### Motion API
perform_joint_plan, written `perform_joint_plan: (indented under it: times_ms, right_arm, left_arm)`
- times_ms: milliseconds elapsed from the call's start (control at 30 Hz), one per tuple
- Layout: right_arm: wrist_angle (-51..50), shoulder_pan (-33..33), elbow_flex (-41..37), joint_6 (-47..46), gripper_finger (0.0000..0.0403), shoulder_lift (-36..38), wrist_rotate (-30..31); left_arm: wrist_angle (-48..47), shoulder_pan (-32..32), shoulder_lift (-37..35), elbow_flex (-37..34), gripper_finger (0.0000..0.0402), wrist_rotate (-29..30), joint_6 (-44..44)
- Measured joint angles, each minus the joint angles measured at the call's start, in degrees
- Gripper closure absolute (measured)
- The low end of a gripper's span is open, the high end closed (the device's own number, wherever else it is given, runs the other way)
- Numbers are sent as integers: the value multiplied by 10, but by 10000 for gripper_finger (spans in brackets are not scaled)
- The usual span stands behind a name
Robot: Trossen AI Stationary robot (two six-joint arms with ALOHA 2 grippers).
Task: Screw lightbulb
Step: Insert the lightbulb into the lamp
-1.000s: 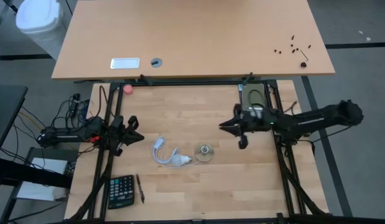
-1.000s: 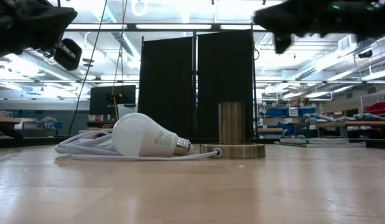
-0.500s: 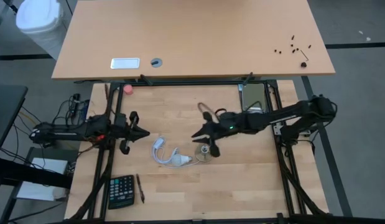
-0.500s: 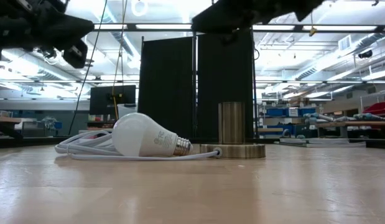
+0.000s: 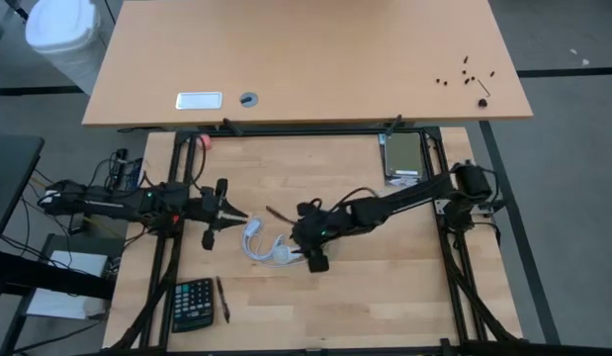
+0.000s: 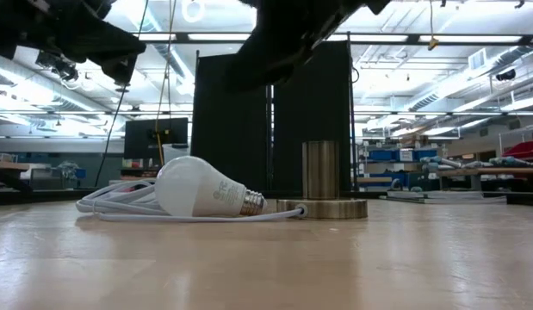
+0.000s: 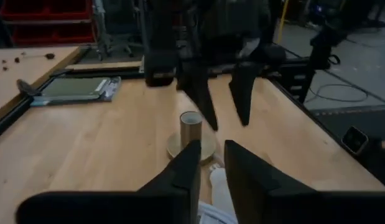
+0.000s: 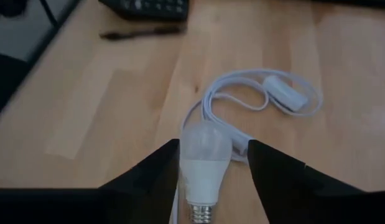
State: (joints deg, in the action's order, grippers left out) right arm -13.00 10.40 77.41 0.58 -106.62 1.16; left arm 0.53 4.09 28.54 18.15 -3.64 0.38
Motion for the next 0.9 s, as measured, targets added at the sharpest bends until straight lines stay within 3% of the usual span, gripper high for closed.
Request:
perform_joint_plan:
  times_ms: [467,633,900]
  right_arm:
    - [-148,9,153,11,161,-138,10]
    - [-195,15,198,14,155,-171,10]
    - [-209,19,199,11,155,-182,24]
  left_arm:
    - [-35,9,-1,1,236,11,25]
    - [-55,9,-1,1,227,11,24]
    - [-65,9,-1,0,227,15,24]
